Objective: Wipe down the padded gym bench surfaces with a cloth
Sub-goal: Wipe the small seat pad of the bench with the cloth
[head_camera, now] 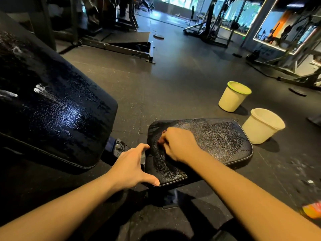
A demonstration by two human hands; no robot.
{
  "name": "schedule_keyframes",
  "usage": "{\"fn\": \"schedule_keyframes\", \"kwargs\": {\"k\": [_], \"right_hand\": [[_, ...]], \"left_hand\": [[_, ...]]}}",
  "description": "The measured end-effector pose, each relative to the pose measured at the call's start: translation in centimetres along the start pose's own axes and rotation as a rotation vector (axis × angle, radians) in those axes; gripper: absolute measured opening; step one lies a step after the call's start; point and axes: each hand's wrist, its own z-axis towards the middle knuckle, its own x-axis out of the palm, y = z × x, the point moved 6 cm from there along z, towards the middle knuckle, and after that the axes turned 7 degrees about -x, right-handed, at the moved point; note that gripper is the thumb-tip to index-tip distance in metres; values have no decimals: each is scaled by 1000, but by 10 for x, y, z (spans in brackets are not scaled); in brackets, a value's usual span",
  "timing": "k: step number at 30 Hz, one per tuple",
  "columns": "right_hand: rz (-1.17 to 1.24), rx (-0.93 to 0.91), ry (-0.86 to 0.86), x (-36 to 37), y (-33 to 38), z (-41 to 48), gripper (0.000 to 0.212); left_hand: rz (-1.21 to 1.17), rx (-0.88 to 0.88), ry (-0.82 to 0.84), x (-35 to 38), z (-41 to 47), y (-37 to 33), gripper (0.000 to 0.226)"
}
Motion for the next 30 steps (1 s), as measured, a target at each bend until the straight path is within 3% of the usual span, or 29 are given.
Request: {"fn": "schedule_keyframes", "kwargs": {"k": [2,5,7,12,17,19,23,25,30], "right_hand": [[-66,-26,16,-6,-9,3,23],[-136,144,-31,-19,-51,48,18],[-85,160,-63,-21,-53,58,19],[-24,-141,74,-9,7,-25,24],[-144,112,-61,-18,-46,51,18],[-118,115,-68,-17,-41,54,19],[-32,-211,71,-9,12,-46,24],[-20,-265,76,-19,12,-78,23],[-228,166,-110,-41,-64,-24,21]], "left_hand": [[6,-2,-4,1,0,1,135],[-8,-8,-14,3,0,3,135],[-13,-10,-11,2,0,3,136],[62,-1,-20,-1,3,-2,137],[49,1,-23,0,2,-2,136],[41,3,-17,-2,1,-2,136],[54,11,-14,-5,0,-6,138],[53,9,-11,-5,-1,-7,137],[43,12,-17,-3,-2,-7,132]]}}
